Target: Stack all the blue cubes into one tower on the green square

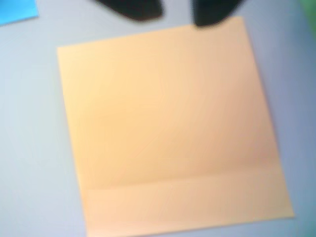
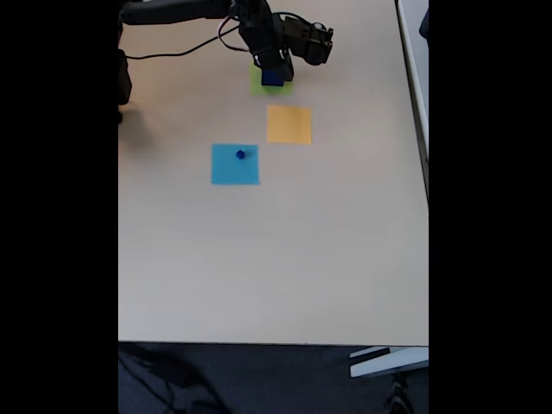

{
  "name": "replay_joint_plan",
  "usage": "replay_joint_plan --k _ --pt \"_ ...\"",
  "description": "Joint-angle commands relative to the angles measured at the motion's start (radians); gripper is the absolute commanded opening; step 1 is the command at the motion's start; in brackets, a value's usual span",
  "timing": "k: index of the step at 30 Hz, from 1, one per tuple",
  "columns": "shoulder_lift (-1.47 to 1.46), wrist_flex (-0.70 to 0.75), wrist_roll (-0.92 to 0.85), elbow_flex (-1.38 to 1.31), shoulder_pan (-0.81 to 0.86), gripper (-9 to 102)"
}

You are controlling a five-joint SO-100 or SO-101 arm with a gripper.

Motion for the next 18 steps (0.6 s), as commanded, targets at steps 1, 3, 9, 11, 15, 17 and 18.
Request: replay_joint_plan --k 1,3,9,11,15,17,18 --pt "0.097 -0.054 -0.014 0.058 0.031 1" --pt "0.1 -0.054 0.0 0.091 0.04 2" --pt "0.149 -0.035 0.009 0.198 0.084 7" --pt "0.155 -0.02 0.008 0.209 0.103 8" --pt "0.152 -0.015 -0.003 0.236 0.144 11" --pt "0.14 -0.009 -0.011 0.236 0.16 12" --pt "0.13 -0.005 -0.009 0.236 0.167 12"
